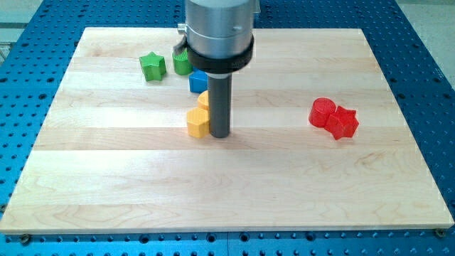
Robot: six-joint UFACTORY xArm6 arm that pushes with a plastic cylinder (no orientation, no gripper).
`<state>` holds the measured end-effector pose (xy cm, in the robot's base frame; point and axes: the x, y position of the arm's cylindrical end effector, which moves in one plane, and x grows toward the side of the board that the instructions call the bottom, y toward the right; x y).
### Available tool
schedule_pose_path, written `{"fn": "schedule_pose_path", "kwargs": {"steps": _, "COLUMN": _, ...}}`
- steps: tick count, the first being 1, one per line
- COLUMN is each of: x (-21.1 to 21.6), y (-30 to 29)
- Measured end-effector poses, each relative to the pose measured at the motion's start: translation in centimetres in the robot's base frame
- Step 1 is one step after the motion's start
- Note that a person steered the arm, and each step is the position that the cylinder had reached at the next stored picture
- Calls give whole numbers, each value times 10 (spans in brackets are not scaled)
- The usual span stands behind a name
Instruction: Place the yellow hexagon diagonally bottom left to the yellow heart
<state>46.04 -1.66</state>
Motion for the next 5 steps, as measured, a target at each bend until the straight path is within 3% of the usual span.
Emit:
{"fn": "schedule_pose_path", "kwargs": {"steps": 3, "x": -21, "y": -6}}
{"fn": "schedule_pose_path", "kwargs": {"steps": 5, "x": -13, "y": -57}}
